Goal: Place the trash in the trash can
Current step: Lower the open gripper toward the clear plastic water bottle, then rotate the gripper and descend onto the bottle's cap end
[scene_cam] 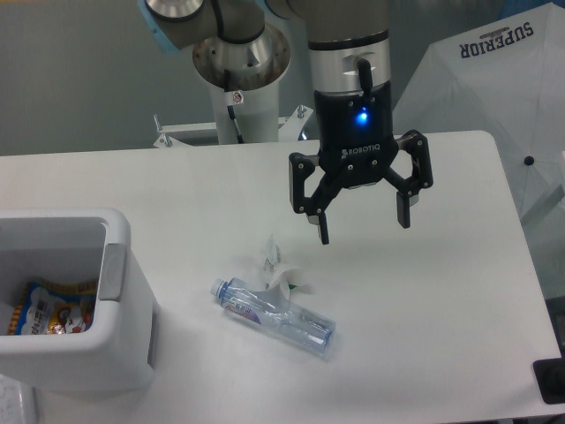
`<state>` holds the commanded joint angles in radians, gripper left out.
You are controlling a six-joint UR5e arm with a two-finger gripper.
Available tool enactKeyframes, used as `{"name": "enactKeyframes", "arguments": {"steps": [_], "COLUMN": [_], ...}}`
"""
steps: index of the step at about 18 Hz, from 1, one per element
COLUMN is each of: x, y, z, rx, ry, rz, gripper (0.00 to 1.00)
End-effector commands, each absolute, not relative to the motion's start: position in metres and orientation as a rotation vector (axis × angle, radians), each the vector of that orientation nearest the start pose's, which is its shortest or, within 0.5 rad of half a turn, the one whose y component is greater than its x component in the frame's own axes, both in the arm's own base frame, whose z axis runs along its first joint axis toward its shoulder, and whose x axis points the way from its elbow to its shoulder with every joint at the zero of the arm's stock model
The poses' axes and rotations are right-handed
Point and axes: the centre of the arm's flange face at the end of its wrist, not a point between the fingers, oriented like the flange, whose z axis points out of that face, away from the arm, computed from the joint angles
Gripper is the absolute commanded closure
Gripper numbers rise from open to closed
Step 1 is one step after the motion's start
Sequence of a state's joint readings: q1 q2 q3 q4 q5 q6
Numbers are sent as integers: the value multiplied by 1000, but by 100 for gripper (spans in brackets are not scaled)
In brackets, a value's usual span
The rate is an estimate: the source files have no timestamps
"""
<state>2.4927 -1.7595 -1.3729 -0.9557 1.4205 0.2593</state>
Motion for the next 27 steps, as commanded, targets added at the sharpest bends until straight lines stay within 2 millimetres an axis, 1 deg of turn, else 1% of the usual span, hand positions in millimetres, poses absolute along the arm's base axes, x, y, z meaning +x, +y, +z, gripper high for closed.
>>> {"name": "enactKeyframes", "arguments": {"steps": [7,12,14,17,19,22,25,27], "x": [-398,-399,-403,-403,-402,-401,-403,-410], "y": [486,490,495,499,505,514,515,520], "z": [562,546,531,524,510,485,468,453], "rx": [-2405,-2418,-2439,-2428,-2432,-2403,-2374,-2373], "ry": [-765,-757,-758,-791,-807,-918,-1023,-1084], "rz": [293,245,234,210,155,19,-25,-52], "gripper": [0,0,0,0,0,0,0,0]}}
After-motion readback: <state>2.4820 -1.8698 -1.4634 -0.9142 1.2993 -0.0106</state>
